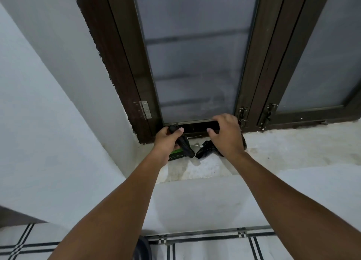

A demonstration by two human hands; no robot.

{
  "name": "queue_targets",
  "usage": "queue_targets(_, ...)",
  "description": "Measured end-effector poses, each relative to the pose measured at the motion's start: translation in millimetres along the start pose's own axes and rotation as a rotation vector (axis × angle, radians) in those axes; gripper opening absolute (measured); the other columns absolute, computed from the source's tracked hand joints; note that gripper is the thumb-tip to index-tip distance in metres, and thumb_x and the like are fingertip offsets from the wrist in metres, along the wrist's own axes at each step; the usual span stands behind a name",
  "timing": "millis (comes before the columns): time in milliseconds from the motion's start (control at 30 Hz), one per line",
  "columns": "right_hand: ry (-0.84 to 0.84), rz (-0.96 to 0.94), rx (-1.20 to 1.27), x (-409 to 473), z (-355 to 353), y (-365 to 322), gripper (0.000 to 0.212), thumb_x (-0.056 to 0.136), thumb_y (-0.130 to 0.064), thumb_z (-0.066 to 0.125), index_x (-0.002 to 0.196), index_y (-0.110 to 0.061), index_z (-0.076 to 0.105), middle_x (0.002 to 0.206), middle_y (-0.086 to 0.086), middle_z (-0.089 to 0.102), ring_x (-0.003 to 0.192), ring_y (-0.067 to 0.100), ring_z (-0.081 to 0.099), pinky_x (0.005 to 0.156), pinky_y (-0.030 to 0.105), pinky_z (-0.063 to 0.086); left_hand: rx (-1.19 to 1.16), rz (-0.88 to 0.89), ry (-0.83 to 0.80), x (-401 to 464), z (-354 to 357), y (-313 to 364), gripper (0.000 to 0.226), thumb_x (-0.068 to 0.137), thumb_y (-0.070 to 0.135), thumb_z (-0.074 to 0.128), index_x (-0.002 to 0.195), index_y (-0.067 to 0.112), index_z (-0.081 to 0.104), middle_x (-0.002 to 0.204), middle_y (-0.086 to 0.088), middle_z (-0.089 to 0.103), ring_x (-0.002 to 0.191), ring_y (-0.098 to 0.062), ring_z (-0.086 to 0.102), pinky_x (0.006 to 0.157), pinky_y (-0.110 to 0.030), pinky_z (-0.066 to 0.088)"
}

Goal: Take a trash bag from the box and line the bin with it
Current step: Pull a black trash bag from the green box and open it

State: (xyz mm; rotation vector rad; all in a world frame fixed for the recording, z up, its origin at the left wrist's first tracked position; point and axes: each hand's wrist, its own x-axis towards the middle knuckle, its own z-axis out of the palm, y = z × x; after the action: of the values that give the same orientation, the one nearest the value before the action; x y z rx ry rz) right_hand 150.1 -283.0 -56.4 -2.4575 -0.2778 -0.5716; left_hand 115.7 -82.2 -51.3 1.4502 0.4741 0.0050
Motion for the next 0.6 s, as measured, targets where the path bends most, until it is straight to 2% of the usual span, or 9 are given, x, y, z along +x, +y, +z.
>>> queue_targets(67,0.077,-0.151,0.058,-2,1,-11,0.017,0.092,-0.019,0.067,0.108,-0.013,0.068,0.107,0.001,0.063,0.107,0.016,0.051,0.091,0.039,0.051,-0.029,-0.005,0.002,-2,-1,3,0.018,0.093,0.02,0.073,0.108,0.013,0.065,0.105,-0.01,0.074,0.094,-0.023,0.074,0.068,-0.029,0.059)
queue_targets(133,0.022,-0.144,0.201,-3,6,-24,0.012,0.095,-0.021,0.064,0.104,-0.014,0.068,0.103,-0.002,0.064,0.1,0.01,0.051,0.085,0.037,0.052,-0.066,0.005,-0.009,-4,-2,5,0.016,0.093,0.016,0.073,0.106,0.012,0.063,0.107,-0.013,0.073,0.092,-0.025,0.075,0.069,-0.029,0.059)
queue_targets(200,-0.118,0.018,0.385,-1,10,-39,0.023,0.095,-0.032,0.067,0.112,-0.017,0.068,0.11,-0.004,0.063,0.102,0.012,0.058,0.087,0.034,0.053,-0.123,0.013,-0.051,-6,-4,6,0.015,0.094,0.012,0.072,0.106,0.011,0.063,0.108,-0.012,0.071,0.092,-0.024,0.075,0.07,-0.029,0.06)
queue_targets(300,-0.527,0.47,0.717,4,6,-53,0.044,0.091,-0.049,0.07,0.123,-0.02,0.063,0.122,0.001,0.064,0.101,0.019,0.068,0.081,0.036,0.06,-0.238,0.015,-0.135,-11,-10,8,0.008,0.095,0.007,0.068,0.097,0.01,0.06,0.107,-0.015,0.069,0.091,-0.025,0.074,0.067,-0.026,0.06)
queue_targets(367,-0.726,0.62,0.908,2,5,-50,0.039,0.092,-0.043,0.072,0.118,-0.014,0.067,0.108,0.005,0.072,0.084,0.018,0.073,0.067,0.032,0.061,-0.316,0.015,-0.137,-11,-14,9,0.01,0.095,0.005,0.068,0.093,0.009,0.059,0.108,-0.02,0.068,0.09,-0.027,0.074,0.066,-0.024,0.061)
queue_targets(400,-0.729,0.629,0.966,1,7,-47,0.033,0.094,-0.035,0.073,0.116,-0.01,0.068,0.097,0.006,0.073,0.073,0.016,0.072,0.06,0.028,0.059,-0.311,0.019,-0.12,-11,-15,10,0.01,0.095,0.007,0.068,0.093,0.008,0.059,0.111,-0.022,0.068,0.091,-0.028,0.074,0.067,-0.025,0.061)
queue_targets(467,-0.605,0.651,1.024,0,13,-43,0.021,0.096,-0.02,0.071,0.111,-0.006,0.067,0.081,0.007,0.068,0.058,0.011,0.064,0.05,0.021,0.052,-0.089,0.076,-0.026,-10,-18,6,0.016,0.094,0.021,0.072,0.096,0.009,0.061,0.115,-0.019,0.07,0.096,-0.028,0.073,0.074,-0.031,0.062)
queue_targets(533,-0.453,0.694,0.967,1,20,-40,0.009,0.096,-0.015,0.07,0.103,-0.011,0.066,0.076,0.006,0.064,0.052,0.01,0.059,0.045,0.02,0.049,0.403,0.21,0.094,-8,-26,-1,0.029,0.089,0.043,0.074,0.103,0.018,0.066,0.111,-0.004,0.07,0.103,-0.022,0.068,0.085,-0.037,0.058)
queue_targets(600,-0.32,0.737,0.885,3,24,-33,0.006,0.095,-0.014,0.069,0.097,-0.017,0.065,0.076,0.007,0.064,0.051,0.013,0.057,0.042,0.021,0.047,1.0,0.334,0.105,-6,-37,-9,0.044,0.085,0.053,0.072,0.121,0.029,0.063,0.121,0.003,0.063,0.115,-0.02,0.057,0.097,-0.042,0.049)
